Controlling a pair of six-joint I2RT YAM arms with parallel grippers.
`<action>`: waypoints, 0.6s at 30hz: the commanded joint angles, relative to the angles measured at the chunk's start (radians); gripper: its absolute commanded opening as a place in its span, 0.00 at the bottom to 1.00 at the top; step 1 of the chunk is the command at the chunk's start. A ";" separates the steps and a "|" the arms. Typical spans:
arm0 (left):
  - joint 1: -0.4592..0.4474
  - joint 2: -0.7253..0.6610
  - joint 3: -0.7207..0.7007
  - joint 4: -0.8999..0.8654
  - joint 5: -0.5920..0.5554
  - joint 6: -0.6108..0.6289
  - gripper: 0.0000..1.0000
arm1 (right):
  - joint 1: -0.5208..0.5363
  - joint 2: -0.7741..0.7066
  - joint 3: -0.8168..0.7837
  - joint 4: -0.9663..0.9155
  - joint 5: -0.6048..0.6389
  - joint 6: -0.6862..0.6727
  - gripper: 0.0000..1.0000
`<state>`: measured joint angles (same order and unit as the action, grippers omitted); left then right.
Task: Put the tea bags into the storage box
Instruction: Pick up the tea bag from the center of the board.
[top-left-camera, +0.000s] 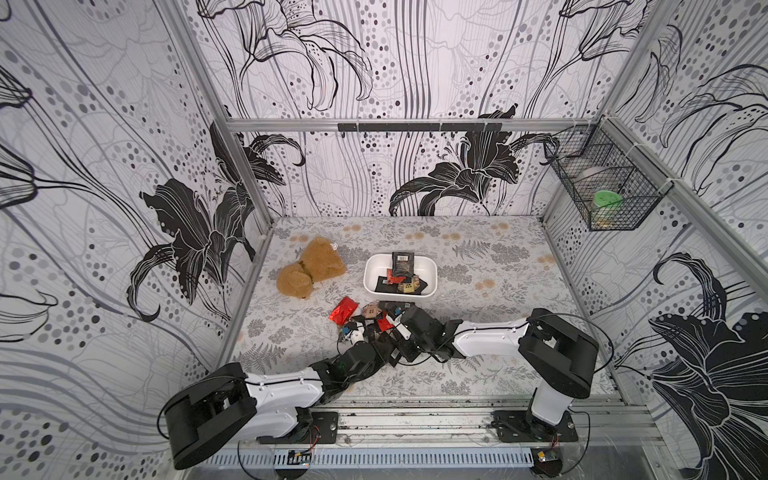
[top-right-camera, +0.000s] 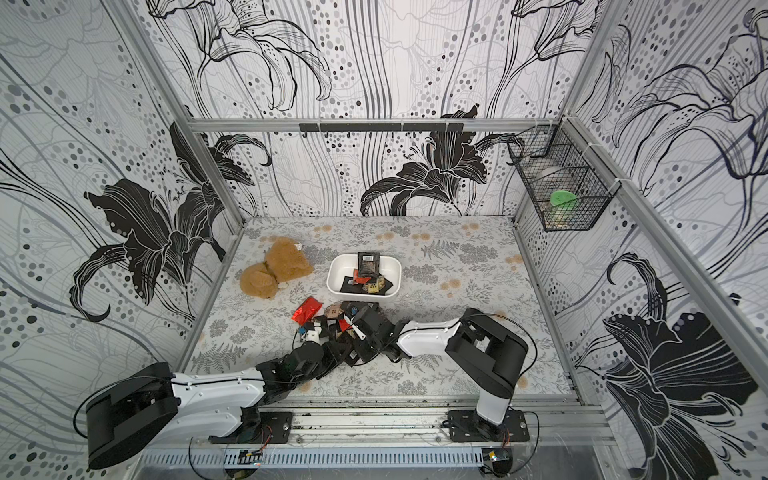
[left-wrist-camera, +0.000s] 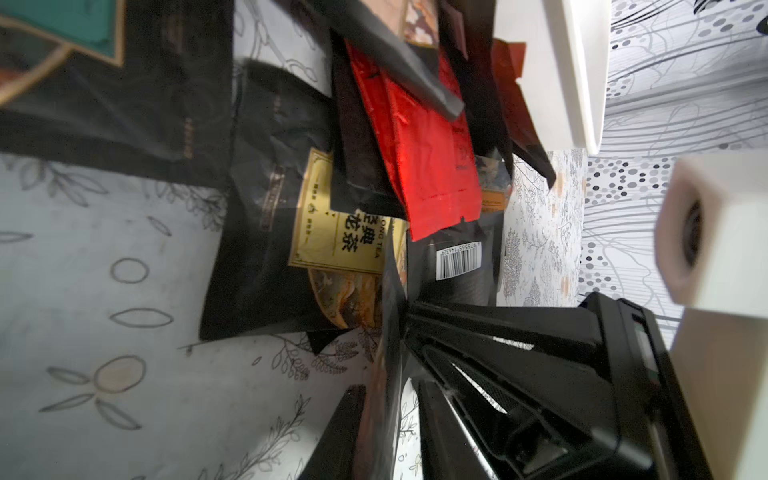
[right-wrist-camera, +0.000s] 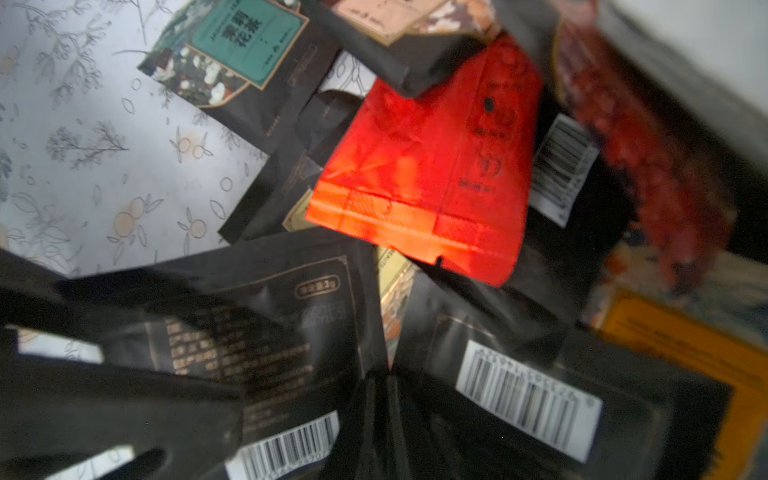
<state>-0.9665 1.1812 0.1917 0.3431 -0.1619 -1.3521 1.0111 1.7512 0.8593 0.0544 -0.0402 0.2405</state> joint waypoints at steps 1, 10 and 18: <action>-0.002 0.010 0.026 0.035 -0.006 0.013 0.20 | 0.012 -0.022 -0.036 -0.028 -0.032 -0.028 0.13; -0.002 -0.095 0.056 -0.204 -0.040 0.057 0.00 | 0.014 -0.224 -0.164 0.069 0.150 0.001 0.13; -0.005 -0.278 0.126 -0.475 -0.054 0.141 0.00 | 0.012 -0.396 -0.259 0.096 0.393 0.093 0.18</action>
<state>-0.9665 0.9489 0.2531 0.0067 -0.1905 -1.2774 1.0210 1.4124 0.6342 0.1249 0.2123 0.2810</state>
